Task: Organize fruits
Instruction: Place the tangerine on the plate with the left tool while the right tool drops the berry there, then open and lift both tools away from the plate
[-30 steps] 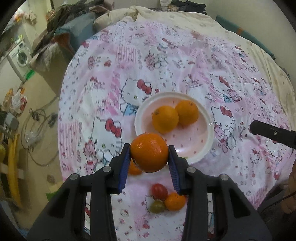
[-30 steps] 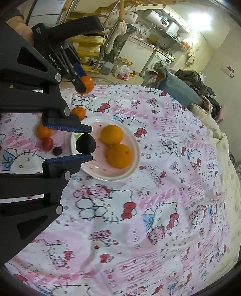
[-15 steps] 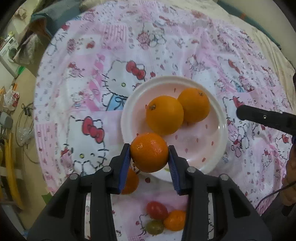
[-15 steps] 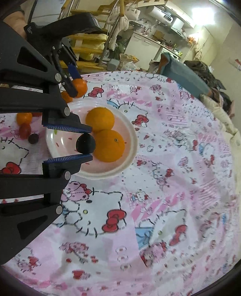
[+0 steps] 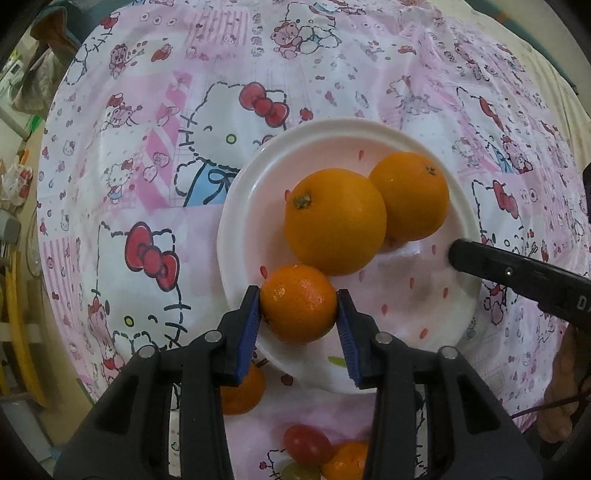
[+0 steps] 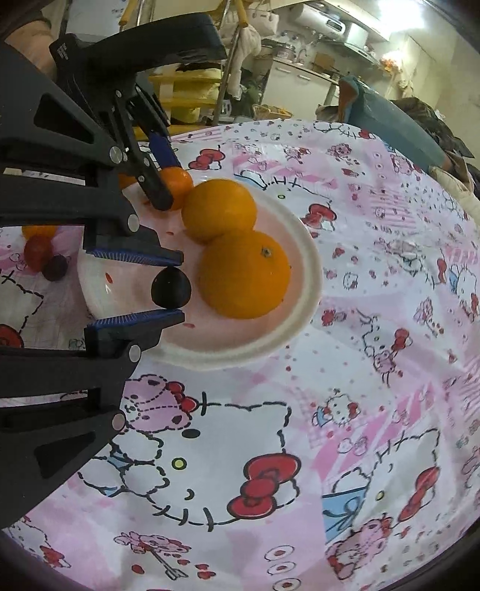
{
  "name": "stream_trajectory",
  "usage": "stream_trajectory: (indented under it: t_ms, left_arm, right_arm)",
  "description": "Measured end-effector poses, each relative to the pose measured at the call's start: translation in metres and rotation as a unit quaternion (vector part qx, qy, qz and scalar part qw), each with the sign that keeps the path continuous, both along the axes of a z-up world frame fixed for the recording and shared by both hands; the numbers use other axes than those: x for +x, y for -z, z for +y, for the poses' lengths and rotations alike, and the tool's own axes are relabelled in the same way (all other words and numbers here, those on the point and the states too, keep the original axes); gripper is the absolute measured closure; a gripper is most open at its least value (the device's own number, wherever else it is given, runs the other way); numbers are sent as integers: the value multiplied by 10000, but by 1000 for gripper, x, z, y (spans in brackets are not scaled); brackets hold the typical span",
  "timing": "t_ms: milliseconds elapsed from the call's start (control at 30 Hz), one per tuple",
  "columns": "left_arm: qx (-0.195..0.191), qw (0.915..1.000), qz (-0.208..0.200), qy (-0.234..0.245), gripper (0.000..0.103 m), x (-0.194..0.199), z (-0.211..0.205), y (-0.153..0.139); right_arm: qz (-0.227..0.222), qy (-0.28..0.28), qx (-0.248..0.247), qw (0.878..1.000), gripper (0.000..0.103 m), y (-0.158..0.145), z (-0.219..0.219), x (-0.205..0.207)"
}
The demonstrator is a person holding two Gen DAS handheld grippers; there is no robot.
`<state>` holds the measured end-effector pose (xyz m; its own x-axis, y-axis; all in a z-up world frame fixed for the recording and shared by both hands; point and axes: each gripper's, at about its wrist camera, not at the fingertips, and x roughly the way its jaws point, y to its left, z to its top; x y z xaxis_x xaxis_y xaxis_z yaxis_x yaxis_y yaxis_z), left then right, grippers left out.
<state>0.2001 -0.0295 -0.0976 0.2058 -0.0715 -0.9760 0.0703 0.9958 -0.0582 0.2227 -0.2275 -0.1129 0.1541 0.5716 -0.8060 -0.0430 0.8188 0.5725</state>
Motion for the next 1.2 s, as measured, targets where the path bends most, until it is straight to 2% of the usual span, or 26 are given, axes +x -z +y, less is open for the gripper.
stream_trajectory:
  t_ms: [167,233,300,367,433,667,800,1033,1200]
  left_arm:
    - [-23,10000,60,-52,66,2,-1,0]
    - [-47,9999,125,-75,63,4,0,1]
    - [-225,9996,145,-50,39,4,0,1]
    - [-149,9999,0,-7,25,1,-3,-4]
    - [-8,9999,-111,90,25,-1,-7,-8]
    - [-30,9996,-297,-11,25,-1,-5,-19]
    - [-155,9992,-368,-85,25,-5,-2,-25]
    - [-140,9981,-591,-90,25,-11,-1,-36]
    - [-204,9976,-603,-286,25,-19,10,-40]
  right_arm:
    - [14,109,132,9999,75,-2,-4,1]
    - [-67,100,119,9999,75,-6,-4,1]
    - [-68,132,140,9998,75,-9,-7,1]
    - [-123,177,130,9997,70,-13,-10,1]
    - [-219,219,98,9995,51,-18,-13,0]
    - [-264,366,24,9990,45,-23,-22,-2]
    - [-348,387,-49,9986,32,-29,-23,-2]
    - [-558,285,-55,9980,31,-47,-18,-10]
    - [-548,328,-55,9979,31,-52,-19,-22]
